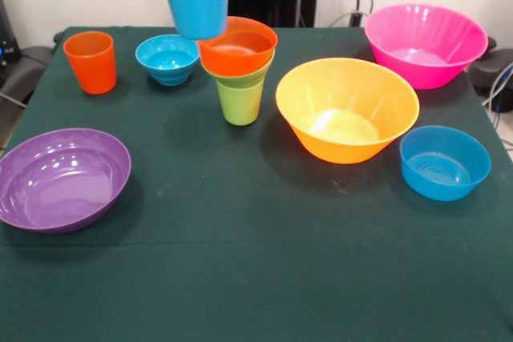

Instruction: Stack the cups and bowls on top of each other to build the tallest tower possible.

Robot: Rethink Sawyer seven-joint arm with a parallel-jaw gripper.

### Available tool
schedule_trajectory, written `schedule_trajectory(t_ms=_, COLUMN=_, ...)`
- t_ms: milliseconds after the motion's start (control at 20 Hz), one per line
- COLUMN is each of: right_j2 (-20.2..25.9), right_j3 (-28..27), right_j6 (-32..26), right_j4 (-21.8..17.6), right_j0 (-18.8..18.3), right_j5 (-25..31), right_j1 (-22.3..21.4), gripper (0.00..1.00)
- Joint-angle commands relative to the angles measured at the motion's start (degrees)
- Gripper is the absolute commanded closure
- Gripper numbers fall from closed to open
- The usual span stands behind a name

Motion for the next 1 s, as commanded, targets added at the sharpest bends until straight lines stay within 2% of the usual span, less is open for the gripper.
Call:
schedule_trajectory(t_ms=50, right_j2=-4.1, right_j3=5.0, right_j6=8.6, right_j4=1.3, right_j0=2.4, right_j5=4.5, right_j1=1.3, gripper=1.00)
schedule_trajectory(t_ms=400, right_j2=-6.1, right_j3=5.7, right_j6=8.4, right_j4=3.3, right_j0=3.8, right_j5=4.9, right_j1=2.0, gripper=1.00)
schedule_trajectory(t_ms=1000, right_j2=-9.9, right_j3=9.8, right_j6=10.0, right_j4=4.2, right_j0=6.7, right_j5=-1.2, right_j1=3.1, gripper=1.00)
